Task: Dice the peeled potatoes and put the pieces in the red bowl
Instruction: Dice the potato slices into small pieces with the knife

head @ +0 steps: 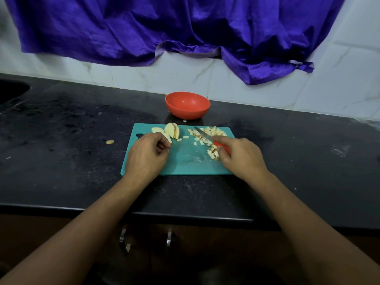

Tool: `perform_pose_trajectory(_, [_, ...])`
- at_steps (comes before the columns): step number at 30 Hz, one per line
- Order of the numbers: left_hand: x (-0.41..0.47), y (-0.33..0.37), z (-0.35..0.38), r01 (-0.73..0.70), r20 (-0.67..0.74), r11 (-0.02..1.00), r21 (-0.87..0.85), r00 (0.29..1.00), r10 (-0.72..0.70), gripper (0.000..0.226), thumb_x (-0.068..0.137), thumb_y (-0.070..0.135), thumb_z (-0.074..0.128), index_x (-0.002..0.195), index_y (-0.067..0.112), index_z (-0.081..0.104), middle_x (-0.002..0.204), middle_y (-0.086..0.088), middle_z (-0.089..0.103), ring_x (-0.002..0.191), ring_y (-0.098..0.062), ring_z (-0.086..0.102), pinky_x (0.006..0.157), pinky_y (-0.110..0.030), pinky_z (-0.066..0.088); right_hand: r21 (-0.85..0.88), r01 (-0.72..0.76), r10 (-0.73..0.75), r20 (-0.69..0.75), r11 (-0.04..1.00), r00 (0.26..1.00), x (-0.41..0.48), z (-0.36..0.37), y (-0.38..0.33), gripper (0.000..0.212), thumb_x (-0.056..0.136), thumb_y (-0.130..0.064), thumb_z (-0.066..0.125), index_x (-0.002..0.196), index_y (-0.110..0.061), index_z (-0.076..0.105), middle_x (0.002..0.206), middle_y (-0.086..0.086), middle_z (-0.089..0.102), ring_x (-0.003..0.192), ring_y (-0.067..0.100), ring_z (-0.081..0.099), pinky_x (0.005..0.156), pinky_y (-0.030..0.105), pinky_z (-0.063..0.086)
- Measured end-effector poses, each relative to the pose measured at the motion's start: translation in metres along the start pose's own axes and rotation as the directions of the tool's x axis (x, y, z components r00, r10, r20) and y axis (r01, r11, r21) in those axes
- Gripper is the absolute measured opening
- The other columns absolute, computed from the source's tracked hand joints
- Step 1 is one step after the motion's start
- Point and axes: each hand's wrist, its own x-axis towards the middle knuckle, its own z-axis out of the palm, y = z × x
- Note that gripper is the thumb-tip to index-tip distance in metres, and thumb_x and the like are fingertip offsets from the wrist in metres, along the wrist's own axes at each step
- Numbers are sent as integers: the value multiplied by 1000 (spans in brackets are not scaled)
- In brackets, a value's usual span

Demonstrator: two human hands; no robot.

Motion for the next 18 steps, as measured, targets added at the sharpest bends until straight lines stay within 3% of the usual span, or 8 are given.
perform_pose_trajectory(3, [0,0,0,4,-2,1000,1,1000,-4,16,88,13,74,87,27,67,85,13,65,77,-4,63,75,-34,59,93,-62,62,4,994,998,9,0,3,39,99,-36,52,136,-45,62,99,0,74,86,21,62,68,35,47])
perform_pose_trajectory(7, [0,-1,1,4,7,1000,5,1000,-4,15,89,14,73,88,28,67,87,14,64,79,-4,62,76,-34,59,182,-64,85,-113,981,990,5,-5,0,40,99,-33,53,137,-40,62,97,-3,75,82,20,64,69,34,49])
perform_pose_trajectory(14, [0,-2,1,5,3,1000,-24,1000,-5,15,87,15,74,87,28,67,84,14,65,77,-3,63,75,-35,59,159,1,19,-121,987,993,-24,12,-23,41,99,-33,52,138,-45,58,81,-5,71,73,21,64,68,39,55])
perform_pose_trajectory(18, [2,-3,1,18,16,999,-36,1000,-18,15,87,15,75,87,28,67,84,14,66,76,-3,64,75,-35,59,36,29,-28,-32,999,999,-27,14,-32,40,101,-34,48,139,-43,59,82,-7,68,80,19,64,65,34,45])
